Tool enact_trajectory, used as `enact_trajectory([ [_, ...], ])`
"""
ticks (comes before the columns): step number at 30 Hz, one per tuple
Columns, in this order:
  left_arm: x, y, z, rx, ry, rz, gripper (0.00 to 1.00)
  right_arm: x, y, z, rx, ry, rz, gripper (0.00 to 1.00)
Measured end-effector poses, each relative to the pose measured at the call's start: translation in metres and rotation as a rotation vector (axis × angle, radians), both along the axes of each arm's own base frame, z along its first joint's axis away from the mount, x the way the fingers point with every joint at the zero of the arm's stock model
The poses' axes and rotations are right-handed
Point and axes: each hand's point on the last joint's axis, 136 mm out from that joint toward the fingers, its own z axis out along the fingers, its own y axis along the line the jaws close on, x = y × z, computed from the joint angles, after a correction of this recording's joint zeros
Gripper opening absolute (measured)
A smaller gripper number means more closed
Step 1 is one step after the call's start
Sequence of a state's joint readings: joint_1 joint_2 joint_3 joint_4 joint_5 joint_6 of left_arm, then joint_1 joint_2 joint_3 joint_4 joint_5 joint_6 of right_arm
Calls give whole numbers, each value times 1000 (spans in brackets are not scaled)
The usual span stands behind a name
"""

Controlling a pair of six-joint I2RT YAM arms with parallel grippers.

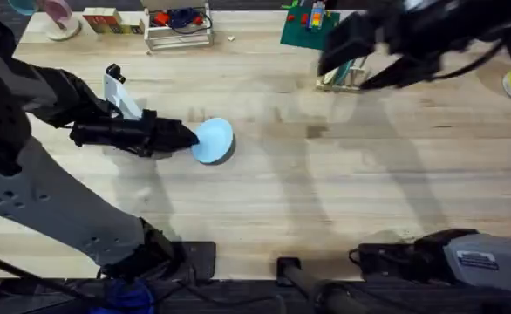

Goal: Pick up the plates from the table one by one and place each into a slot on the dish rack.

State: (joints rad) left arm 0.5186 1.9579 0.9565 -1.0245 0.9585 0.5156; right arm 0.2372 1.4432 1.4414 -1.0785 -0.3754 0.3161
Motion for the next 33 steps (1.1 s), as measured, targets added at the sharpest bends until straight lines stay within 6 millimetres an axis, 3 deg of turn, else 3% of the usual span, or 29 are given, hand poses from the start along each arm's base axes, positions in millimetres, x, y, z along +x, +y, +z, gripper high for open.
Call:
enact_trajectory([
  [9, 0, 0, 0, 0, 0, 0, 41, -8, 62, -60, 19, 112, 66, 994],
  [20, 0, 0, 0, 0, 0, 0, 41, 5, 131, -120, 34, 148, 154, 994],
  [25, 0, 0, 0, 0, 0, 0, 40, 10, 160, -134, 91, 140, 186, 994],
  [33, 0, 0, 0, 0, 0, 0, 40, 6, 185, -147, 135, 172, 173, 995],
])
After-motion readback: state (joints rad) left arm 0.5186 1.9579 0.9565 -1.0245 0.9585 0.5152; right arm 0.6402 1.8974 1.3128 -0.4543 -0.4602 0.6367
